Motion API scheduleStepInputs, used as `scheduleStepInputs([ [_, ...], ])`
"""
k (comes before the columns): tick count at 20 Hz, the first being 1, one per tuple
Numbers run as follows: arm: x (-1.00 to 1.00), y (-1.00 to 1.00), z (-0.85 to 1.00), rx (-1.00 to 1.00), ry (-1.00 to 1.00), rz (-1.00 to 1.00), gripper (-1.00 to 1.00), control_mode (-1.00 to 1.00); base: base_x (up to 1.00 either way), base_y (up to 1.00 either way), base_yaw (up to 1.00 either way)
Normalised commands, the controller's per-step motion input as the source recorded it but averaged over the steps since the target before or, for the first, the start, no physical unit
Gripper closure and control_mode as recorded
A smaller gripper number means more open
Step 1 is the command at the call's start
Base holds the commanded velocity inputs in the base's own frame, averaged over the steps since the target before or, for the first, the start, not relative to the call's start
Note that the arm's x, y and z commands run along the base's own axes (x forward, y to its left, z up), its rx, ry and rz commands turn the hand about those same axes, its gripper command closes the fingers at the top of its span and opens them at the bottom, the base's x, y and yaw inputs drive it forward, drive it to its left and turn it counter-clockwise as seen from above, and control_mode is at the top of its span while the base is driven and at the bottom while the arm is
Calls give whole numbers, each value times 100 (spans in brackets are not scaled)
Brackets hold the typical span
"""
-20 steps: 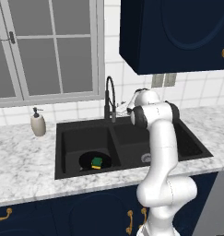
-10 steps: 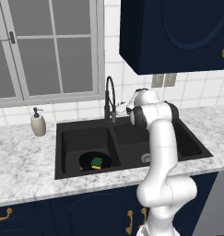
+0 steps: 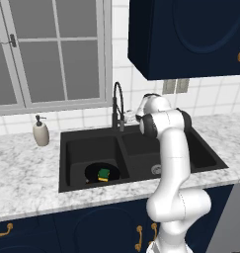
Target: Pick the pan and sponge and place them into the sink. Then turn on the water.
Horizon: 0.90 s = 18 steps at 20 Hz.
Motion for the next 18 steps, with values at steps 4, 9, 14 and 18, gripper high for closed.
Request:
scheduleStepInputs([
  [4,0,-46,-58,17,12,4,100,-100,0,0,0],
  [9,-5,-66,-86,22,8,3,100,-100,0,0,0],
  [14,-26,-83,-100,21,10,2,100,-100,0,0,0],
  [18,-46,-79,-100,15,7,1,100,-100,0,0,0],
])
